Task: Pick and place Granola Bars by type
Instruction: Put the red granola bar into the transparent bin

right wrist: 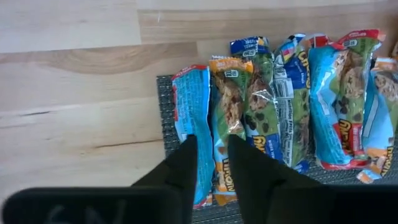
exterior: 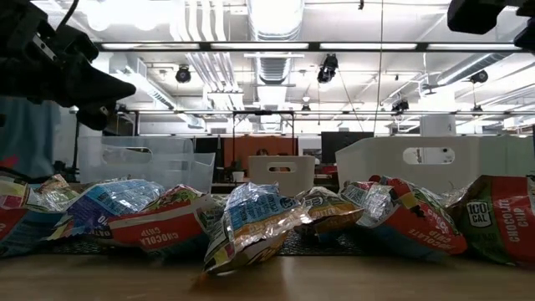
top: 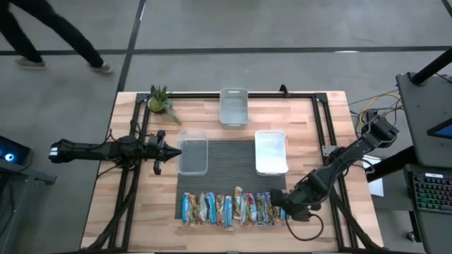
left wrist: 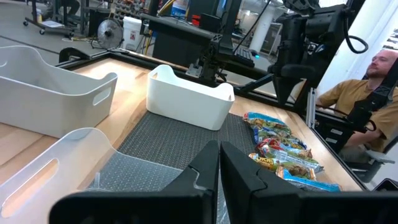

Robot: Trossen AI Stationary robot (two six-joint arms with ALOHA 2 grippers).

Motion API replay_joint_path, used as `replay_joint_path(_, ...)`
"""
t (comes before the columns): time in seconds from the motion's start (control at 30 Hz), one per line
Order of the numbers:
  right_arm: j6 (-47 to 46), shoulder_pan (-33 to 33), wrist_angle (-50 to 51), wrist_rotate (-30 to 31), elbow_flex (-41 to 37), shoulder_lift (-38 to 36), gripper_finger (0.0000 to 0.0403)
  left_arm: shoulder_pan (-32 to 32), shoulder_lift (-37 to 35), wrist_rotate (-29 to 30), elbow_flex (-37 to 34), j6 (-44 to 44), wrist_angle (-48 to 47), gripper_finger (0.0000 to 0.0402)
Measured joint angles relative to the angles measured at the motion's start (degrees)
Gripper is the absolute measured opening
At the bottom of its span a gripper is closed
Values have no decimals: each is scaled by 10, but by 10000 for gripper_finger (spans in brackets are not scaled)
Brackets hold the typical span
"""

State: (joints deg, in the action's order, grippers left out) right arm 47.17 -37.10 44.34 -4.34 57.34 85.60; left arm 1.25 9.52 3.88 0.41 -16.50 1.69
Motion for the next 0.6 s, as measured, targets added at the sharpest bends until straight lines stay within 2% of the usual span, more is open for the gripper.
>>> replay_joint_path(0.27, 30, 0, -1, 0, -19, 0, 167, 0, 0, 0, 0, 0, 0, 0)
replay_joint_path(0.4, 30, 0, -13, 0, -37, 0, 181, 0, 0, 0, 0, 0, 0, 0)
replay_joint_path(0.6, 30, 0, -29, 0, -50, 0, 180, 0, 0, 0, 0, 0, 0, 0)
